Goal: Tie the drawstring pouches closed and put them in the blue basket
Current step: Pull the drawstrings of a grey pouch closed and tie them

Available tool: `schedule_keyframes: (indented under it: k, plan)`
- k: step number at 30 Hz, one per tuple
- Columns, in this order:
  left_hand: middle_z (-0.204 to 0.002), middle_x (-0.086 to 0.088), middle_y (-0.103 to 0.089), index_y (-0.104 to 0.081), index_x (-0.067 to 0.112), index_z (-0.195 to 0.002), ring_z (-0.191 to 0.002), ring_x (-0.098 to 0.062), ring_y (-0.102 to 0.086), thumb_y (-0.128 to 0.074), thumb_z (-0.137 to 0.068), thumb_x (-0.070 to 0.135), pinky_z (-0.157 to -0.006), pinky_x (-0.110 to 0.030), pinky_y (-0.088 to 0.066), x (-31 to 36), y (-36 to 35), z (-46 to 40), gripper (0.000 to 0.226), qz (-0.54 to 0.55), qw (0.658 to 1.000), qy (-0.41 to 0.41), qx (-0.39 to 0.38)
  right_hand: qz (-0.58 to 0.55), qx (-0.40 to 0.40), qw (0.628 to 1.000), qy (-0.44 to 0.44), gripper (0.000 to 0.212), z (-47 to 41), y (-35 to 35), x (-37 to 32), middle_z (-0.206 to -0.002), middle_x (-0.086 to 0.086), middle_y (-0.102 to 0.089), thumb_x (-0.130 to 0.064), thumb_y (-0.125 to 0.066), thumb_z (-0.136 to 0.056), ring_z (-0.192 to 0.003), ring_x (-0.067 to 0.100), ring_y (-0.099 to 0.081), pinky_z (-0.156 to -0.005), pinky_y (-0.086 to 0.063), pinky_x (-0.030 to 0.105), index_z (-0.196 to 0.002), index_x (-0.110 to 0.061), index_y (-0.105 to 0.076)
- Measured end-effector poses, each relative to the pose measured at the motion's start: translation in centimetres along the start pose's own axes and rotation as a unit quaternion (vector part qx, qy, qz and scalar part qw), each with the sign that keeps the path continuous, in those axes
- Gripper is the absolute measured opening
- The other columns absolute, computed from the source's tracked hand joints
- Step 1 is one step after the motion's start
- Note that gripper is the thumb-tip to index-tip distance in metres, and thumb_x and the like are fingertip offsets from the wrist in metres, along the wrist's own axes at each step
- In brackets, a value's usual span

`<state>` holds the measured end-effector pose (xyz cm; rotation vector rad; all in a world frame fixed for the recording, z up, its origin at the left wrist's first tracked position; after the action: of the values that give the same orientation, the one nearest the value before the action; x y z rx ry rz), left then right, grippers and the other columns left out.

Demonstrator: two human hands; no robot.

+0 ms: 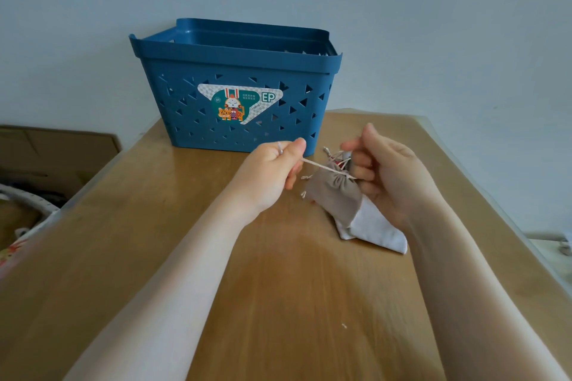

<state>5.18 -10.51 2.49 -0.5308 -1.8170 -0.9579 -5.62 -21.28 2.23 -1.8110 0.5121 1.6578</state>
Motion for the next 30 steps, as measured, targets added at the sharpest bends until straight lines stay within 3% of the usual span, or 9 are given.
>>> schedule_keyframes:
  k: [4, 7, 10, 15, 18, 21, 24, 26, 30]
  plan:
    - [-0.045, 0.01, -0.027, -0.03, 0.015, -0.058, -0.051, -0.014, -0.034, -0.034, -0.101, 0.034, -0.06, -0.028, -0.031, 0.3, 0.5, 0.2, 0.046, 0.042, 0.998, 0.014, 0.033, 0.198, -0.055, 0.976, 0.066, 0.024, 1.2, -2.2, -0.8, -0.048, -0.01, -0.041, -0.025, -0.058, -0.091, -0.049, 0.006, -0.035, -0.052, -0.031, 0.023, -0.085, -0.009, -0.074]
    - [-0.044, 0.011, -0.031, -0.033, 0.016, -0.059, -0.053, -0.014, -0.037, -0.037, -0.1, 0.034, -0.061, -0.03, -0.032, 1.1, 0.4, 0.4, 0.045, 0.071, 0.997, -0.005, 0.04, 0.211, -0.101, 0.964, 0.124, 0.024, 2.1, -4.0, -1.7, -0.046, -0.014, -0.053, -0.011, -0.057, -0.091, -0.042, 0.0, -0.042, -0.049, -0.032, 0.009, -0.079, 0.005, -0.07]
    - [-0.045, 0.012, -0.038, -0.042, 0.016, -0.061, -0.054, -0.012, -0.042, -0.044, -0.098, 0.032, -0.064, -0.031, -0.036, 2.0, 0.0, 0.6, 0.04, 0.089, 0.994, -0.047, 0.033, 0.21, -0.095, 0.963, 0.142, 0.023, 2.4, -4.2, -2.2, -0.053, -0.011, -0.061, -0.008, -0.058, -0.09, -0.043, -0.002, -0.046, -0.047, -0.033, 0.005, -0.077, 0.007, -0.069]
    - [-0.057, 0.008, -0.05, -0.056, 0.021, -0.082, -0.054, -0.008, -0.048, -0.063, -0.087, 0.028, -0.059, -0.022, -0.038, 2.5, -0.5, 0.7, 0.011, 0.136, 0.987, -0.079, 0.037, 0.112, -0.061, 0.989, 0.072, 0.022, 1.9, -3.1, -1.4, -0.054, -0.003, -0.051, -0.014, -0.055, -0.092, -0.045, 0.001, -0.037, -0.047, -0.032, 0.014, -0.074, -0.005, -0.065]
    - [-0.072, 0.005, -0.062, -0.06, 0.025, -0.091, -0.062, -0.012, -0.059, -0.072, -0.08, 0.023, -0.067, -0.033, -0.048, 1.7, -1.0, 0.6, 0.016, 0.125, 0.989, -0.052, 0.051, -0.014, -0.05, 0.998, 0.039, 0.025, 1.4, -2.8, -0.9, -0.055, 0.002, -0.041, -0.009, -0.049, -0.093, -0.044, 0.006, -0.033, -0.043, -0.032, 0.015, -0.07, -0.009, -0.061]
    - [-0.084, -0.01, -0.071, -0.069, 0.03, -0.082, -0.083, -0.032, -0.065, -0.07, -0.082, 0.023, -0.083, -0.049, -0.049, 1.8, -1.4, 0.7, 0.006, 0.085, 0.994, -0.052, 0.042, -0.025, -0.047, 0.998, 0.046, 0.028, 1.3, -2.7, -1.1, -0.052, -0.001, -0.038, -0.007, -0.047, -0.092, -0.043, 0.007, -0.032, -0.039, -0.029, 0.014, -0.068, -0.009, -0.06]
    - [-0.075, -0.005, -0.069, -0.071, 0.021, -0.078, -0.071, -0.016, -0.062, -0.065, -0.087, 0.018, -0.072, -0.033, -0.05, 2.0, -1.4, 0.8, 0.012, 0.068, 0.995, -0.059, 0.048, -0.013, -0.042, 0.998, 0.04, 0.024, 1.1, -2.6, -0.8, -0.052, -0.002, -0.039, -0.008, -0.049, -0.093, -0.045, 0.007, -0.033, -0.041, -0.03, 0.014, -0.074, -0.008, -0.063]
    - [-0.072, -0.006, -0.067, -0.071, 0.016, -0.076, -0.068, -0.013, -0.057, -0.06, -0.09, 0.019, -0.067, -0.025, -0.043, 1.8, -1.6, 0.8, 0.018, 0.128, 0.991, -0.028, 0.033, -0.051, -0.039, 0.997, 0.039, 0.02, 1.1, -2.6, -0.8, -0.054, -0.001, -0.039, -0.008, -0.048, -0.093, -0.046, 0.007, -0.036, -0.043, -0.03, 0.016, -0.081, -0.004, -0.064]
    - [-0.078, -0.007, -0.059, -0.057, 0.021, -0.057, -0.079, -0.02, -0.051, -0.05, -0.09, 0.02, -0.079, -0.036, -0.034, 0.0, -2.3, 0.6, 0.034, 0.267, 0.96, 0.078, 0.02, -0.108, -0.027, 0.994, 0.02, 0.019, 1.0, -2.4, -0.6, -0.061, 0.002, -0.052, -0.004, -0.048, -0.091, -0.053, 0.011, -0.055, -0.046, -0.037, 0.018, -0.095, 0.001, -0.065]
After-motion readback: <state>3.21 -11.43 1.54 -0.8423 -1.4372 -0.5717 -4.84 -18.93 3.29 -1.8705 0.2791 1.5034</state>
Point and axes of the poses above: each hand's wrist, its own z-axis away from the middle knuckle, its own y-axis out of the back of the hand, x = y × z, the point moved 8 cm from there along -z, towards the middle knuckle
